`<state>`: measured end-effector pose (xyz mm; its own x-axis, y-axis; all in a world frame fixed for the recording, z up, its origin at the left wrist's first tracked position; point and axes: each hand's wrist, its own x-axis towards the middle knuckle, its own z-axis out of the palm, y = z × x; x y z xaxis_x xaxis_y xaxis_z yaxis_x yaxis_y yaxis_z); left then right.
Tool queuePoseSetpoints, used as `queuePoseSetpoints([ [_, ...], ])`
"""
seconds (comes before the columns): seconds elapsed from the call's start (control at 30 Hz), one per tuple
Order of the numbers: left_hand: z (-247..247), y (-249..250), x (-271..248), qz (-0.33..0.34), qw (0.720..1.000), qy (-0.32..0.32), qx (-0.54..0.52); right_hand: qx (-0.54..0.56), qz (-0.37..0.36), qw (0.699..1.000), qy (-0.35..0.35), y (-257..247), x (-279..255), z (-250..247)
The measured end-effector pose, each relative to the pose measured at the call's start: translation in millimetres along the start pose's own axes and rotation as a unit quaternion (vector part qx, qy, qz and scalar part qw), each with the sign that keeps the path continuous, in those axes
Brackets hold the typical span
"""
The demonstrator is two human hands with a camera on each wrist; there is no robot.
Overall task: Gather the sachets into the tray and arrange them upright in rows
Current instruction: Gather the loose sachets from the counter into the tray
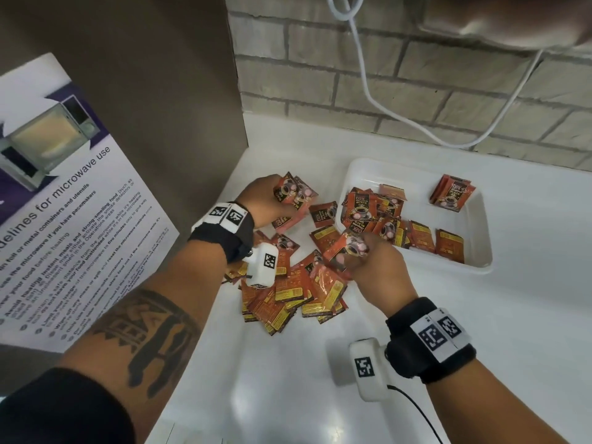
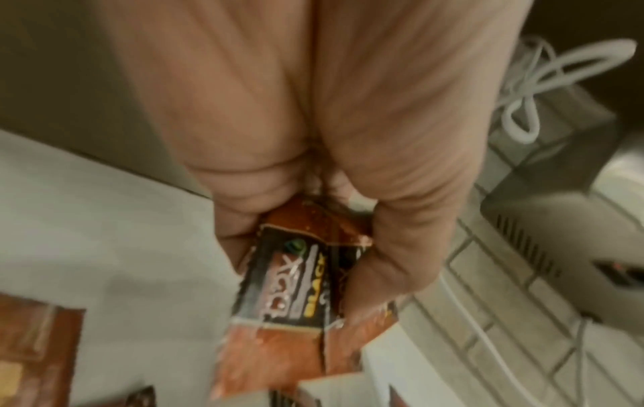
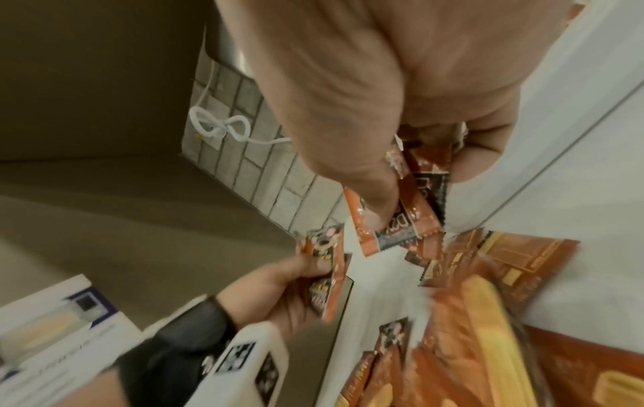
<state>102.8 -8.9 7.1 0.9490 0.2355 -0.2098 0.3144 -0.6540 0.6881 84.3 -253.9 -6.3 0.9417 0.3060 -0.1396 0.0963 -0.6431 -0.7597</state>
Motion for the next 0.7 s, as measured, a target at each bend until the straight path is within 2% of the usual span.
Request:
queuePoseSetpoints([
  [0.13, -15.8, -12.7, -43.1, -0.034, 0.996, -0.044, -0.065, 0.027, -0.017, 0.999, 0.006, -0.8, 0.5, -11.9],
  [0.2, -9.3, -20.0, -64.4, -0.056, 0.989, -0.114, -0.081, 0.039, -0.011, 0.999, -0.03, -0.5, -0.7, -15.6],
  [0.27, 5.1, -25.3, -74.1, -0.067, 0.984, -0.168, 0.003, 0.024, 0.002, 0.995, -0.1, 0.6, -3.3, -14.8],
  [0.33, 19.9, -29.3, -74.2, -0.067, 0.98, -0.161, 0.098, -0.053, 0.01, 0.982, -0.181, 1.9, -7.9, -9.0],
  [0.4, 29.8, -32.3, -71.0, -0.066, 0.979, -0.142, 0.127, -0.121, 0.004, 0.968, -0.221, 4.8, -12.5, 1.5],
  [0.53, 38.5, -34.4, -64.3, -0.073, 0.975, -0.144, 0.155, -0.187, 0.003, 0.959, -0.213, 6.1, -13.9, 17.8],
  [0.7, 39.3, -33.2, -57.9, -0.087, 0.969, -0.151, 0.176, -0.176, 0.037, 0.966, -0.185, 12.4, -7.6, 24.2],
])
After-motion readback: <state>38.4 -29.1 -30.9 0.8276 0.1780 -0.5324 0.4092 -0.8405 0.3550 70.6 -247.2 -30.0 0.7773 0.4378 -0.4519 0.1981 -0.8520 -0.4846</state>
